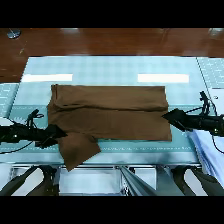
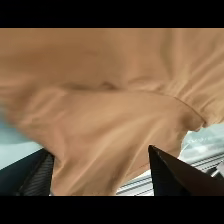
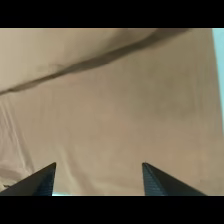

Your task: Fold the shirts.

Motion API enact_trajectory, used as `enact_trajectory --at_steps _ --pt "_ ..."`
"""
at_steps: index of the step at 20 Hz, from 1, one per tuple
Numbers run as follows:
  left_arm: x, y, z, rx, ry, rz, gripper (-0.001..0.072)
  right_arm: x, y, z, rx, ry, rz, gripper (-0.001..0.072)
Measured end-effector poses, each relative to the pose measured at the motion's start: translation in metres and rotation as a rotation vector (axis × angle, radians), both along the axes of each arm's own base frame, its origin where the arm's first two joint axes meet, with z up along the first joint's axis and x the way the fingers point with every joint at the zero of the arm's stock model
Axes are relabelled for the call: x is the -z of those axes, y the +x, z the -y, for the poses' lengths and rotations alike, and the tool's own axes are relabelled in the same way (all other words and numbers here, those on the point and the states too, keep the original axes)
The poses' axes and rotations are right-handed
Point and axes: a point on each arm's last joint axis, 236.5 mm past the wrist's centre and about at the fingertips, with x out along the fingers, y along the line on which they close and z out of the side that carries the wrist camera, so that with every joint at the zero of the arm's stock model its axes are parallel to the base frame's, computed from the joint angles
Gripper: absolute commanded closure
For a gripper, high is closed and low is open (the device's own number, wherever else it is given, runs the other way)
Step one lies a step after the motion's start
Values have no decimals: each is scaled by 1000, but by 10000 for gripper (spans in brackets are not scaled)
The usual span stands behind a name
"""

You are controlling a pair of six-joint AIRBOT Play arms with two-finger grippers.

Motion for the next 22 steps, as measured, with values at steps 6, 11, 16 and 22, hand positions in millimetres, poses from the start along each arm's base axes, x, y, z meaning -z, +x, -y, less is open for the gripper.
enact_trajectory --at_steps 6,11,16,22 --pt "4 4 12 67 3 57 680 10 -7 72 157 -148 -75 84" --pt "-4 14 24 61 -48 108 680 41 -66 56 42 -148 -303 84" --pt "-6 18 26 61 -57 132 680 65 -96 33 -90 -117 -464 85" --pt "-7 18 27 66 -64 137 680 78 -69 13 -40 -35 -434 178"
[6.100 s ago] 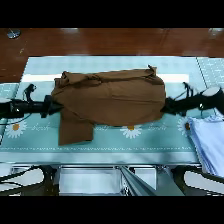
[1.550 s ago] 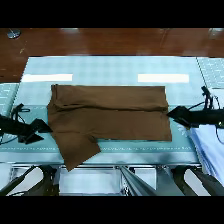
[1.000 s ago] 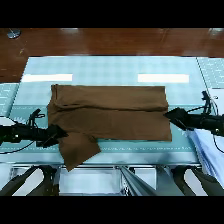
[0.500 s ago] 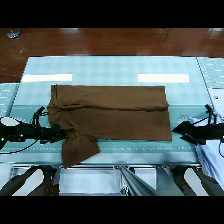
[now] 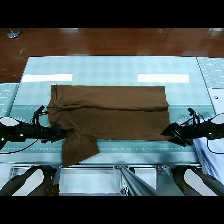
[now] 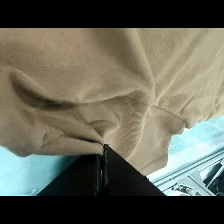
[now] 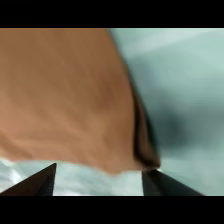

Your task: Fold the shirts.

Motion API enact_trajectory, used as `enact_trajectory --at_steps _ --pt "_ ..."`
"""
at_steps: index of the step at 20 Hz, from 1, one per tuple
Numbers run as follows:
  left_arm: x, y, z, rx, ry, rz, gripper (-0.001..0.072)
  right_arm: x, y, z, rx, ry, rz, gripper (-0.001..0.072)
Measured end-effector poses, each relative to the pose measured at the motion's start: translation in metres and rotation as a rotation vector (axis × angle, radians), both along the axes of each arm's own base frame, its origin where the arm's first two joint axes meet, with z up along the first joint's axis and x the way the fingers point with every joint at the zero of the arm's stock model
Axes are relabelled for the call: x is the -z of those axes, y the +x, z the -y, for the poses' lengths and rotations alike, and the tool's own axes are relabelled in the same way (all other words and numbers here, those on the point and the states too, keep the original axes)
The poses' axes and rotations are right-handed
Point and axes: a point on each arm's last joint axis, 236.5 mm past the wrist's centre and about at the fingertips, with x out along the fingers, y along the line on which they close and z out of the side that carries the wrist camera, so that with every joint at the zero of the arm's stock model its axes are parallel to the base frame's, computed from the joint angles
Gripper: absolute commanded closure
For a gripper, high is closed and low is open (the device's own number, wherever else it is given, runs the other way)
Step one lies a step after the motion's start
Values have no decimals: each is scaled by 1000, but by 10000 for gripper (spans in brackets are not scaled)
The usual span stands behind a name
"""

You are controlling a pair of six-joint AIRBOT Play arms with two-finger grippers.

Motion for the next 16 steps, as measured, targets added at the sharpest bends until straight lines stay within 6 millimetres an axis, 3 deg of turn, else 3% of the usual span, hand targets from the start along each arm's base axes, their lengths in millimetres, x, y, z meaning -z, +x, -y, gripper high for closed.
enact_trajectory --at_steps 1,2,5,9,16 --pt "0 0 0 0 0 1 680 2 8 1 17 -5 26 392" --pt "0 0 0 0 0 1 680 5 15 3 23 -20 50 672" --pt "-2 3 -1 -2 -2 8 680 4 28 1 11 -10 113 681" --pt "-23 32 -9 -35 -12 89 681 -13 51 0 -1 7 189 681" --pt "-69 127 -37 -208 -17 302 681 -46 122 15 62 25 297 681"
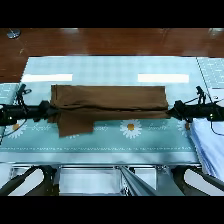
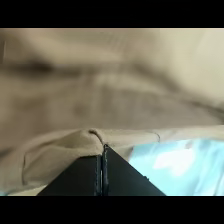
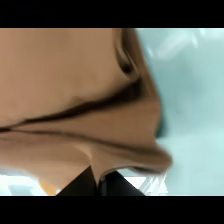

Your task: Fold the shirts.

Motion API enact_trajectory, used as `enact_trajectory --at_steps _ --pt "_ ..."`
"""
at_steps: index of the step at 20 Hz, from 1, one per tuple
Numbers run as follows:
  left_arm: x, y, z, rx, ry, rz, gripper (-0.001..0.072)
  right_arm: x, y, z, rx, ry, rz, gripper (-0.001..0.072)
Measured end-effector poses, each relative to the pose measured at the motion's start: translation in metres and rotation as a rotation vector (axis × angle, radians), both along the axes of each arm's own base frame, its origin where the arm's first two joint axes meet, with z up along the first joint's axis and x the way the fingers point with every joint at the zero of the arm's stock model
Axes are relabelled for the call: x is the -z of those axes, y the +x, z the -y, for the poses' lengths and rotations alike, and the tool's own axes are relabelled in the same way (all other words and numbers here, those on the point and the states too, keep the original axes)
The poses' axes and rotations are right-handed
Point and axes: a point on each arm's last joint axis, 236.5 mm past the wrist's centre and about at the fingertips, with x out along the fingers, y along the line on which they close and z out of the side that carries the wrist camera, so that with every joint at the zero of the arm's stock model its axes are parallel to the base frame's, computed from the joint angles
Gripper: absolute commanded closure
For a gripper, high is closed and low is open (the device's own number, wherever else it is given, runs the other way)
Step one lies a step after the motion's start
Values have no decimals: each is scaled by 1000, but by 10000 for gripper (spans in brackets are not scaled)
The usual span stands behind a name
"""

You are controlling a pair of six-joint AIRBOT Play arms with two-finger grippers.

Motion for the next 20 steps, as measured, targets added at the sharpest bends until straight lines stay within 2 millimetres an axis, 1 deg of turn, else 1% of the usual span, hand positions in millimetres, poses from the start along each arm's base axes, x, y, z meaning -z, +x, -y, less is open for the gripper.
enact_trajectory --at_steps 3,7,11,14,15,16,17,18,20 --pt "-7 38 -5 -24 -21 31 680 -11 27 1 1 35 35 680" --pt "-1 86 -4 -27 -46 25 681 -21 66 2 14 102 81 681" --pt "9 123 -6 -34 -64 7 680 -21 95 6 15 135 99 680" --pt "15 142 -8 -36 -66 8 679 -15 110 9 22 148 98 680" --pt "17 146 -6 -30 -60 13 615 -11 114 9 29 150 94 663" --pt "19 149 -4 -20 -52 21 313 -8 119 8 36 149 94 415" --pt "21 151 -2 -14 -47 27 15 -3 124 7 43 142 96 148" --pt "21 151 2 -2 -48 25 6 1 129 4 47 138 98 129" --pt "17 151 3 14 -58 20 6 0 134 -2 34 136 106 129"
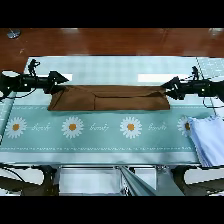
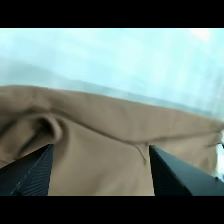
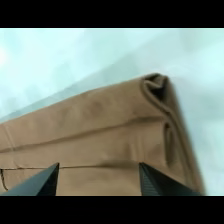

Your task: Fold the shirts.

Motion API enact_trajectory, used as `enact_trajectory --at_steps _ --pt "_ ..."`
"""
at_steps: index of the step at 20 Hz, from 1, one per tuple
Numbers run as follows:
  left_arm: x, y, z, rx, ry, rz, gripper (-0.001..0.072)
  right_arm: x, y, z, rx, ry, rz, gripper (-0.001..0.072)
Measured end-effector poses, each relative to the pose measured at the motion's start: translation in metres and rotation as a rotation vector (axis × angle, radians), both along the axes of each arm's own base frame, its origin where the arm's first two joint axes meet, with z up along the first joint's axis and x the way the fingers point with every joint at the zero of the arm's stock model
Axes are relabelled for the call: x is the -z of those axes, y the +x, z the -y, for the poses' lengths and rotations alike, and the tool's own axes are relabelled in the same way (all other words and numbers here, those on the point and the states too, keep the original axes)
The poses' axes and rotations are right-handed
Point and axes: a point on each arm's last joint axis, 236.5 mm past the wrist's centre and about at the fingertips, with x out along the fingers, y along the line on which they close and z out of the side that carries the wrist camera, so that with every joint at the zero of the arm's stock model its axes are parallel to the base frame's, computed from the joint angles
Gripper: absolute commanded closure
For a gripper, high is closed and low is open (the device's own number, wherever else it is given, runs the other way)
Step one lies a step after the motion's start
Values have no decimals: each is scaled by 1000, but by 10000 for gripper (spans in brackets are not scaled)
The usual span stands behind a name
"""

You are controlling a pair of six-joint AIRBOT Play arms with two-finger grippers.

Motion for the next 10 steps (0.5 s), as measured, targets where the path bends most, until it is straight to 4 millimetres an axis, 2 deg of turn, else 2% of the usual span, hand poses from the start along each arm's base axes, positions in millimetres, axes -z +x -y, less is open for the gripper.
enact_trajectory --at_steps 1,3,5,7,8,10 --pt "-4 -2 -5 0 -10 -16 6 -3 2 1 -9 -3 5 129" --pt "-14 -7 -30 -11 5 -39 6 -13 -1 13 -34 -10 3 129" --pt "-29 -21 -63 -25 49 -45 6 -16 -17 34 -61 -27 -47 129" --pt "-47 -36 -98 -78 127 -22 7 -8 -40 57 -76 -68 -131 129" --pt "-56 -43 -108 -107 169 9 7 -3 -49 65 -79 -85 -165 129" --pt "-73 -62 -107 -140 235 81 7 7 -59 72 -77 -112 -208 129"
